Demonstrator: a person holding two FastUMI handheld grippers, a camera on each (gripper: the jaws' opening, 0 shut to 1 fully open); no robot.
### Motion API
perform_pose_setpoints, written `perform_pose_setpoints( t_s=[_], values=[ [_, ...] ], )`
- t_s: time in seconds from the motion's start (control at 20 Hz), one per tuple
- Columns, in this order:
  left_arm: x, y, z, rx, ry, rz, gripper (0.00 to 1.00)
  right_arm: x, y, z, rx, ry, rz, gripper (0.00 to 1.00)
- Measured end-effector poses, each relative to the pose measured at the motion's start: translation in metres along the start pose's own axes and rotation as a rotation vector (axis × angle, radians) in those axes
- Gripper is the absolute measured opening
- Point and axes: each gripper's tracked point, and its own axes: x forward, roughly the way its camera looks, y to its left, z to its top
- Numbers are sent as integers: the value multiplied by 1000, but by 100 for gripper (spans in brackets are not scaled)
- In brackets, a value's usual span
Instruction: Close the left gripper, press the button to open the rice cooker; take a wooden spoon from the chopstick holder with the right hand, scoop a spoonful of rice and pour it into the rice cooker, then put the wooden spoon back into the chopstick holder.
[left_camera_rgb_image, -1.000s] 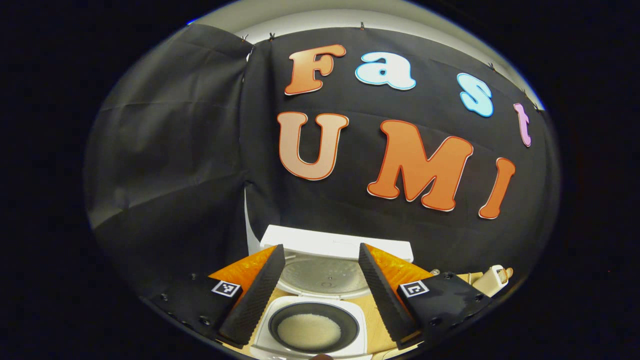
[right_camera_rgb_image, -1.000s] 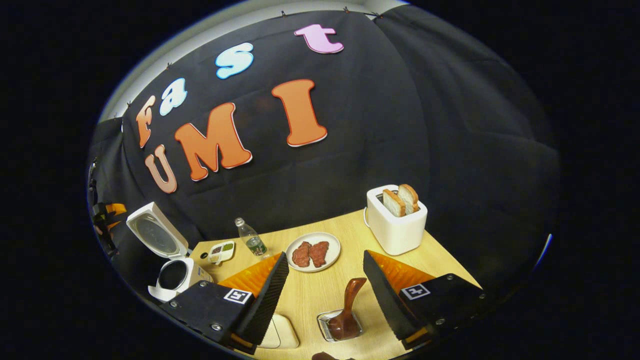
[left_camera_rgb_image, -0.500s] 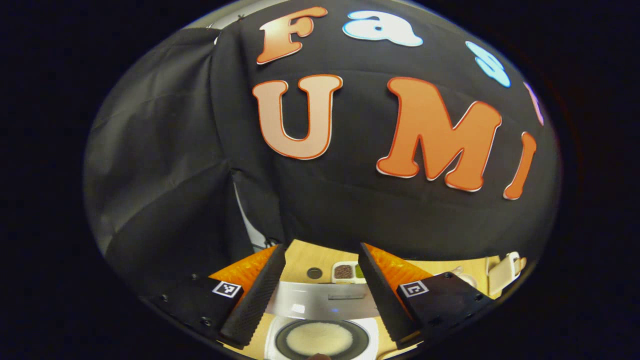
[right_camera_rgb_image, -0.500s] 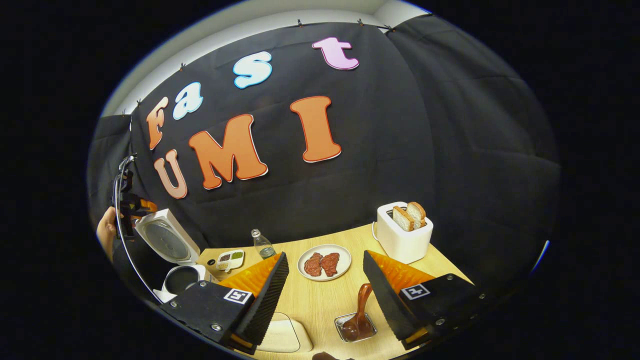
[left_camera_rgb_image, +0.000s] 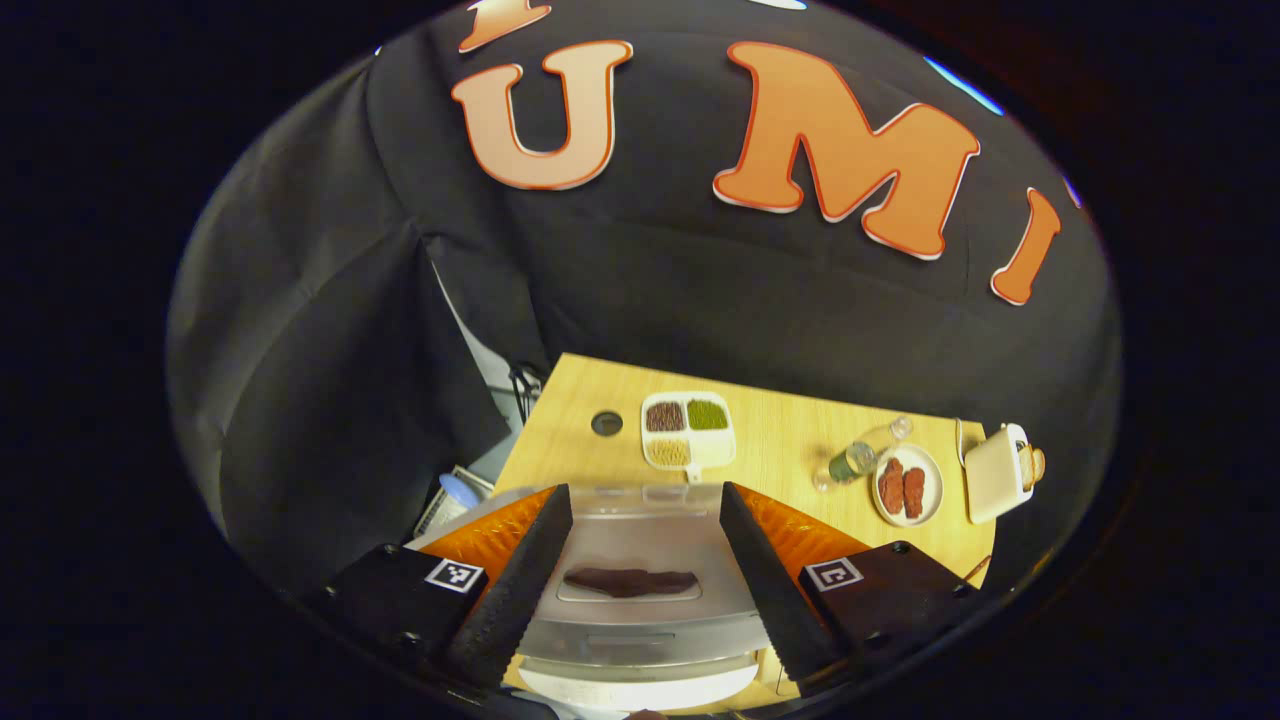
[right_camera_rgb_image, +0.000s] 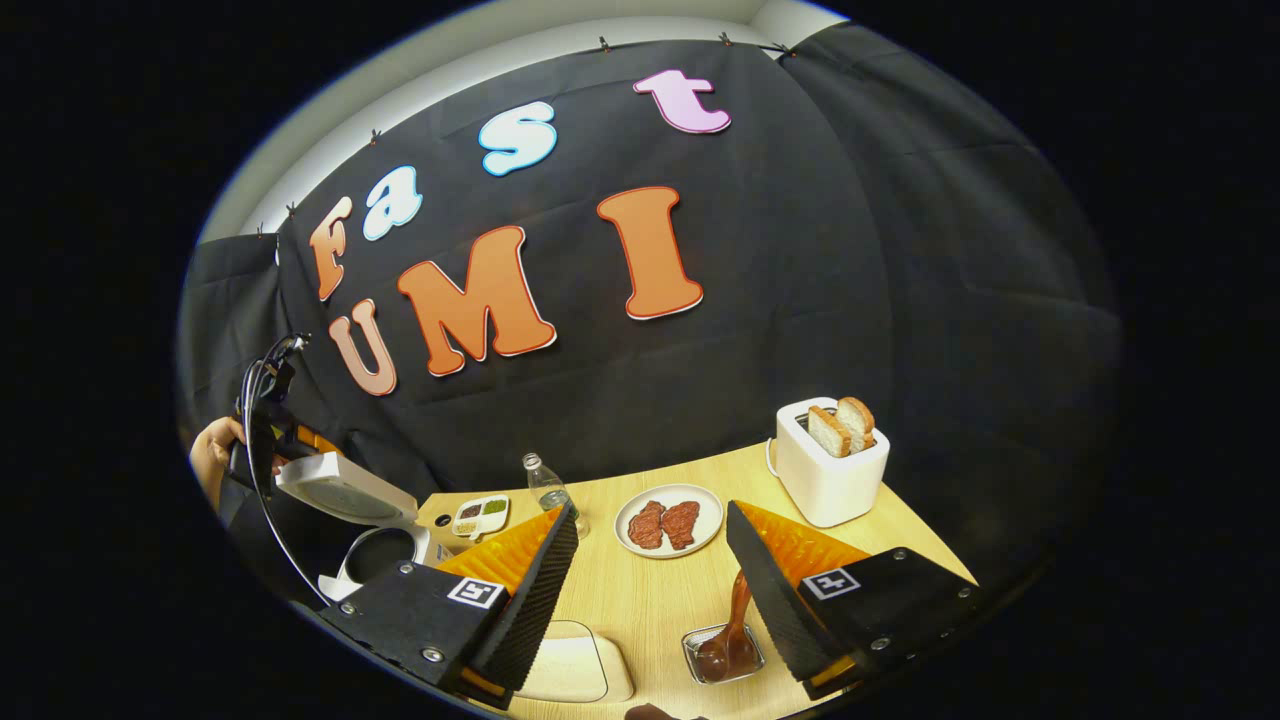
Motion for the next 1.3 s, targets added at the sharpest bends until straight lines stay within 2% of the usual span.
perform_pose_setpoints(
  t_s=[0.1,0.25,0.35,0.5,0.55,0.6,0.75,0.95,1.2,1.3],
  values=[
    [-4,2,-36,7,80,-1,100,4,2,-5,5,15,21,93],
    [-4,0,-100,-7,285,-5,100,7,9,-10,1,33,52,93],
    [12,10,-126,9,334,29,100,8,13,-12,-6,36,68,93],
    [33,11,-166,-33,423,40,100,1,14,-12,-20,53,94,93],
    [30,10,-158,-37,384,42,100,1,17,-13,-28,58,97,93],
    [35,13,-166,-33,408,46,100,0,18,-14,-35,61,100,93],
    [32,12,-164,-41,380,54,100,-3,29,-15,-49,62,123,93],
    [39,10,-160,-59,278,69,100,-2,49,-10,-74,29,166,93],
    [41,16,-127,-11,-104,105,100,1,81,-10,-123,30,234,93],
    [23,9,-106,17,-245,65,100,0,96,-5,-145,37,266,93]
  ],
)
